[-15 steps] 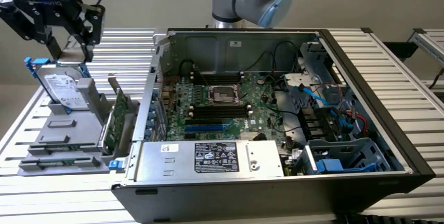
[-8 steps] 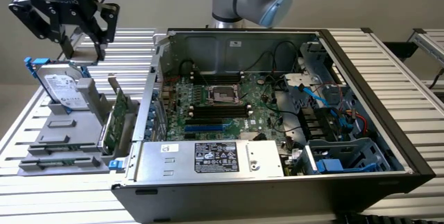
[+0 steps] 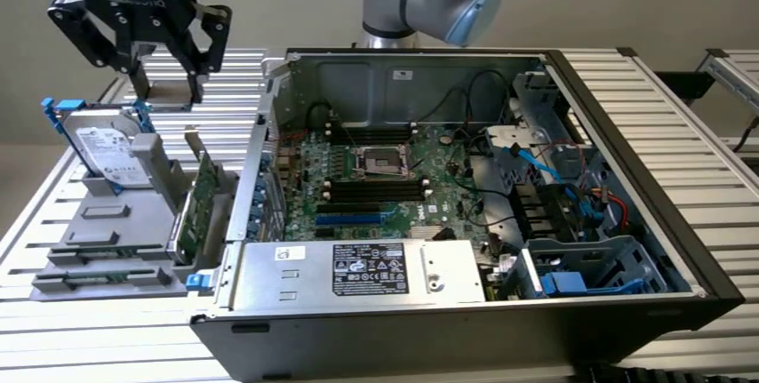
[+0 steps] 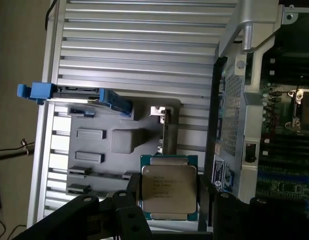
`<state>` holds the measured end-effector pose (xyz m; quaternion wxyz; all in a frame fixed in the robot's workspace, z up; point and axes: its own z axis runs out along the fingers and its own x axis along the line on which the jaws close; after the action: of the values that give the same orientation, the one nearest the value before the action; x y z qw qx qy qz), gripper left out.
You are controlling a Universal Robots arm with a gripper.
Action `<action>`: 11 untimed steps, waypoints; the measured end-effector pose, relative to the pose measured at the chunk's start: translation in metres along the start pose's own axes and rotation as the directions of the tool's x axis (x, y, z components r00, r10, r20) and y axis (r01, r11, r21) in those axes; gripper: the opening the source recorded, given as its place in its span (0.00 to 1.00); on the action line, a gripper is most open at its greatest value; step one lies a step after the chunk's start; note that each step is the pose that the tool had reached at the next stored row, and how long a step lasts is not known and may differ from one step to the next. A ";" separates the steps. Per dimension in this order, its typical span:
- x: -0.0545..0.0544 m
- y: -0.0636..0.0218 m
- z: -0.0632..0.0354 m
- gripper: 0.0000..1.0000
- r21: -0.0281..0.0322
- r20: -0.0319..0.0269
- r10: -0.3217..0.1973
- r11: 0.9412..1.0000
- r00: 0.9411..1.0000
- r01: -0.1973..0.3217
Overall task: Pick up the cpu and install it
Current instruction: 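Pick up the cpu and move it towards the insertion slot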
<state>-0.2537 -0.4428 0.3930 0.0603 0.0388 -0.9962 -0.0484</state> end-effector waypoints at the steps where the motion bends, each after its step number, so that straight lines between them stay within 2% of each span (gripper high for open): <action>1: -0.003 -0.0002 -0.0004 0.55 0.000 0.000 -0.001 1.000 1.000 0.001; 8: -0.027 -0.0009 -0.0033 0.55 0.000 0.000 -0.003 1.000 1.000 0.003; 11: -0.035 0.0032 -0.0038 0.55 0.001 0.000 -0.003 1.000 1.000 0.003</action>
<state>-0.2191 -0.4371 0.3930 0.0604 0.0404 -0.9962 -0.0482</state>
